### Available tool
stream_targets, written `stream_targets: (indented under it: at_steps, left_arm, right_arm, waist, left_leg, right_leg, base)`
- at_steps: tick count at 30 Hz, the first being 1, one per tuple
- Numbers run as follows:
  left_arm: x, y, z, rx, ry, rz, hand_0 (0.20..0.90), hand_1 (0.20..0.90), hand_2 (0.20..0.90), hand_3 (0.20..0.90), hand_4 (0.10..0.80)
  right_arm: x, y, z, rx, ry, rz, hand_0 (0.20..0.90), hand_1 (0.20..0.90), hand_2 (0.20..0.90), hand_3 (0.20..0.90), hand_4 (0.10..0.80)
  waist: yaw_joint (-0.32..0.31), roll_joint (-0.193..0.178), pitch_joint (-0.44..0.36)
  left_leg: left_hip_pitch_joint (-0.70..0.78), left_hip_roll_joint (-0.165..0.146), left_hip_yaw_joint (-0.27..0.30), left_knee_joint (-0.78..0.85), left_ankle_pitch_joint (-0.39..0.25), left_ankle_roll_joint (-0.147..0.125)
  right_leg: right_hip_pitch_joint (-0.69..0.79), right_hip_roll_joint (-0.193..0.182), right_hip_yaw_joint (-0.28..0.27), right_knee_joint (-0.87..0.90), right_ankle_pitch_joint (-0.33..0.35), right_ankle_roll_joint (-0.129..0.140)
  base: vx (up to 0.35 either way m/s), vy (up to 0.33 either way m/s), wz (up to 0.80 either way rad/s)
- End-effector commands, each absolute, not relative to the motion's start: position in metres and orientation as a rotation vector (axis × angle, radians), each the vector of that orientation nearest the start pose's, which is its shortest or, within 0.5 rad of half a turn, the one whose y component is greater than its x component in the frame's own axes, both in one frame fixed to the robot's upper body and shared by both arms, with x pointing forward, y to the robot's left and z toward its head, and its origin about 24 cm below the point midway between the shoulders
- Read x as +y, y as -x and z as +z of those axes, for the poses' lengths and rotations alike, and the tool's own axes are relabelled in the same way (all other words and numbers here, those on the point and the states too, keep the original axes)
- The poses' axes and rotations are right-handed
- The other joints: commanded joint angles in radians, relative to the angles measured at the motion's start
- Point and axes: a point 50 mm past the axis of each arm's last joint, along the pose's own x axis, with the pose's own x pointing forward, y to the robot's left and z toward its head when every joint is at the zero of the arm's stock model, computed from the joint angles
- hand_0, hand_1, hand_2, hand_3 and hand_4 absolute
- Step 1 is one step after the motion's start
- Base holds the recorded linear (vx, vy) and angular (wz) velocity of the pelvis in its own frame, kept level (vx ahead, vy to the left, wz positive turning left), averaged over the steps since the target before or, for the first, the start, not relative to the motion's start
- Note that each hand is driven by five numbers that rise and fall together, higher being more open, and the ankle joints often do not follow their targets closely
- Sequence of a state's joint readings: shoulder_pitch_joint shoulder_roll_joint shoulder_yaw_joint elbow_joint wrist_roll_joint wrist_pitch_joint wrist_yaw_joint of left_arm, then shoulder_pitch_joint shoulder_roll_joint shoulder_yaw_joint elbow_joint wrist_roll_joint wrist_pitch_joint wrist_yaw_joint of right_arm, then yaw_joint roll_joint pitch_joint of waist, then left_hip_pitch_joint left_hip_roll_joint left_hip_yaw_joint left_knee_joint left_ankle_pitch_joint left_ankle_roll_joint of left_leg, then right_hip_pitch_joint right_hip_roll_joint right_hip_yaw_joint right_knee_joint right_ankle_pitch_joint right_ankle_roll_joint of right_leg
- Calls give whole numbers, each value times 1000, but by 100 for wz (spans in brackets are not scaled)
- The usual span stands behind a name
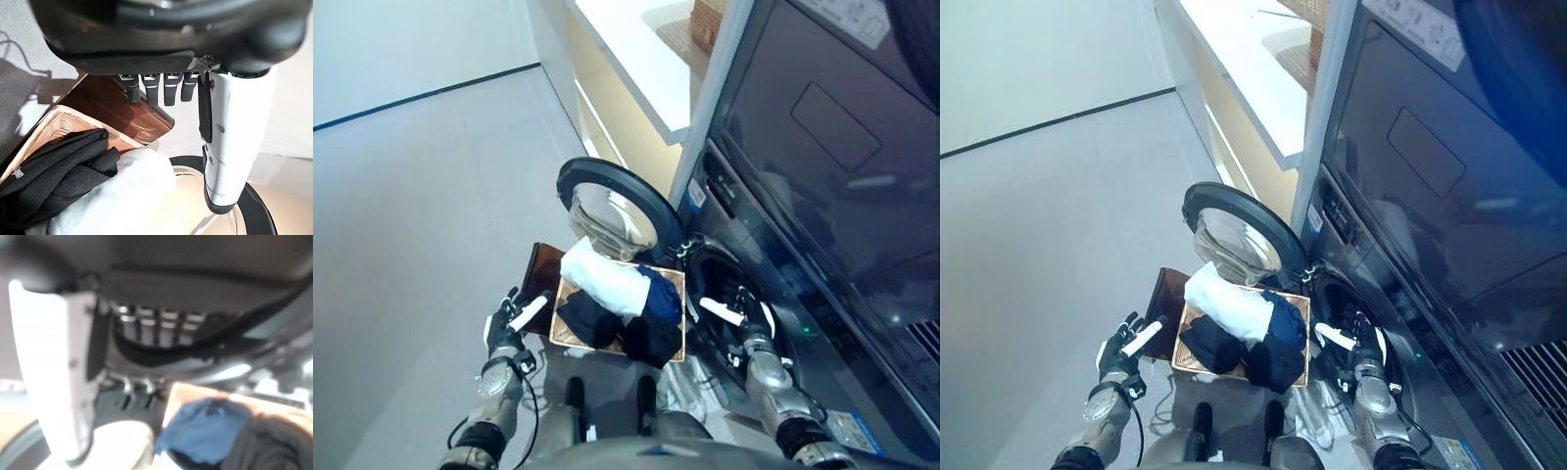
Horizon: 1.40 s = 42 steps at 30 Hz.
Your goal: Pick up the clothes and place them into the washing machine
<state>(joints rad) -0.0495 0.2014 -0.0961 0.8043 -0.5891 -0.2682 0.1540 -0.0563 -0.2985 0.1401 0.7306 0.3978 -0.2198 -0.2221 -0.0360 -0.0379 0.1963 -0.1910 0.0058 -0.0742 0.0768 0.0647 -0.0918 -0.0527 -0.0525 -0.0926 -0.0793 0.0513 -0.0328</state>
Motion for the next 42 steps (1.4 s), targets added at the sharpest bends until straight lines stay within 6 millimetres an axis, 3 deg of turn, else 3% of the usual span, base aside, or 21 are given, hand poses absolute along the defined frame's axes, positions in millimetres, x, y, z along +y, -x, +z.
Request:
stream_targets:
  at_steps: [1,7,15,23,25,30,31,34,39,40,42]
  left_arm:
    - [230,-224,-68,338,250,411,900,900,900,900,800]
    - [237,-222,-65,322,234,424,900,900,900,900,800]
    - [246,-226,-59,295,211,450,900,900,900,900,800]
    - [237,-228,-63,323,186,400,900,900,900,900,800]
    - [231,-233,-59,308,170,360,900,900,900,900,800]
    - [232,-236,-49,255,165,356,900,900,900,900,800]
    - [234,-239,-44,234,150,347,900,900,900,900,800]
    - [235,-243,-35,196,121,322,900,900,900,900,800]
    - [236,-254,-24,144,136,341,900,900,900,900,800]
    - [238,-255,-22,133,139,350,900,900,900,900,800]
    - [237,-258,-20,125,133,353,900,900,900,900,800]
  right_arm:
    - [-260,-239,-36,258,43,-406,900,900,900,900,800]
    - [-251,-241,-38,267,26,-380,900,900,900,900,800]
    - [-236,-249,-39,275,11,-323,900,900,900,900,800]
    - [-238,-251,-45,327,106,-294,900,900,900,900,800]
    - [-244,-254,-42,329,181,-291,900,900,900,900,800]
    - [-246,-267,-31,299,254,-283,900,900,900,900,800]
    - [-247,-274,-23,274,284,-268,900,900,900,900,800]
    - [-243,-285,-12,232,314,-245,900,900,900,900,800]
    - [-231,-301,1,180,330,-216,900,900,900,900,800]
    - [-229,-302,3,170,333,-205,900,900,900,900,800]
    - [-224,-303,2,165,359,-184,900,900,900,900,800]
  waist:
    - [17,1,-15]
    - [26,20,-27]
    - [44,3,-45]
    - [47,1,-47]
    - [46,6,-49]
    - [48,15,-34]
    - [54,22,-20]
    - [57,34,23]
    - [62,34,68]
    - [52,27,76]
    - [58,4,85]
  left_leg:
    - [-38,4,36,-3,-27,39]
    - [13,-18,79,-39,-51,73]
    - [37,-31,121,-48,-82,101]
    - [22,-44,151,-10,-99,97]
    - [8,-40,187,-21,-87,94]
    - [10,-59,162,-48,-90,116]
    - [7,-67,163,-49,-97,131]
    - [1,-71,167,-42,-102,147]
    - [-18,-55,185,-46,-98,133]
    - [-21,-53,181,-35,-99,131]
    - [-35,-58,166,-3,-111,127]
  right_leg:
    - [2,16,27,85,-66,75]
    - [7,-11,72,84,-70,100]
    - [13,-40,87,65,-54,130]
    - [26,-64,51,77,-40,149]
    - [16,-66,29,80,-40,150]
    - [0,-85,16,106,-37,164]
    - [-41,-98,19,176,-30,176]
    - [-123,-105,24,281,-14,171]
    - [-217,-117,-5,129,61,168]
    - [-224,-114,18,129,63,169]
    - [-211,-111,6,97,82,168]
  base:
    - [74,131,-16]
    - [102,209,-34]
    - [62,107,-16]
    - [51,37,24]
    - [0,53,37]
    - [6,107,9]
    - [-29,139,-8]
    - [-73,129,-13]
    - [-73,-17,-9]
    - [48,-106,13]
    - [62,-88,5]
